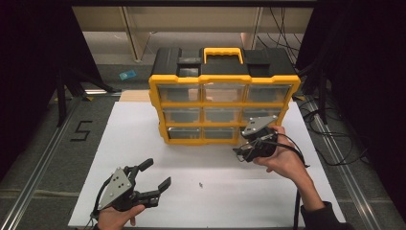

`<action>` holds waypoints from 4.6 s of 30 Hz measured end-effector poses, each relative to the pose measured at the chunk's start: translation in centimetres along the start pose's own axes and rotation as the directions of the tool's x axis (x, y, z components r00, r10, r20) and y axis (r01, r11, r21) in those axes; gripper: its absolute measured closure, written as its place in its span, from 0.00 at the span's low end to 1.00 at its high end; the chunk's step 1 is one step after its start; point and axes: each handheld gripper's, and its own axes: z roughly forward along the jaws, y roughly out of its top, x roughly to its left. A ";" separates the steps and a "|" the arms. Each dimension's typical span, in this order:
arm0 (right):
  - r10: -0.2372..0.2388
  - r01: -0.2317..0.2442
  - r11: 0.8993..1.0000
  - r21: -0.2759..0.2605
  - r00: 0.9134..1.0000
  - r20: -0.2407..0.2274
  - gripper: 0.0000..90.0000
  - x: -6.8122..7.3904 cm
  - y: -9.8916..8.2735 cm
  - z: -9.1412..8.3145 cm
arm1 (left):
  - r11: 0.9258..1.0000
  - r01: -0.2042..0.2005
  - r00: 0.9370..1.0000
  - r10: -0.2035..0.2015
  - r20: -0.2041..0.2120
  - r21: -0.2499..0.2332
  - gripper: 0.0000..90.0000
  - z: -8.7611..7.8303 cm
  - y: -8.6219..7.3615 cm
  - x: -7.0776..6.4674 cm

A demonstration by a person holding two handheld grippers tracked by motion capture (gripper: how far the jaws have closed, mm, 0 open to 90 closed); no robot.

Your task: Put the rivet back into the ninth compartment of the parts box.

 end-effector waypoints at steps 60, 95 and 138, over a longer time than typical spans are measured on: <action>-0.067 0.170 0.932 0.320 0.948 -0.310 0.85 10.1 1.6 13.0 | 1.000 -0.002 1.000 0.002 0.000 -0.002 0.21 0.0 0.0 0.0; -0.083 0.109 0.986 0.129 0.978 -0.193 0.93 5.6 3.2 6.3 | 1.000 -0.004 1.000 0.004 -0.001 -0.003 0.21 -0.1 0.0 0.0; 0.047 -0.047 0.999 -0.005 0.998 -0.040 0.93 -1.0 1.1 -1.4 | 1.000 -0.003 1.000 0.003 -0.001 -0.003 0.21 -0.1 0.0 0.0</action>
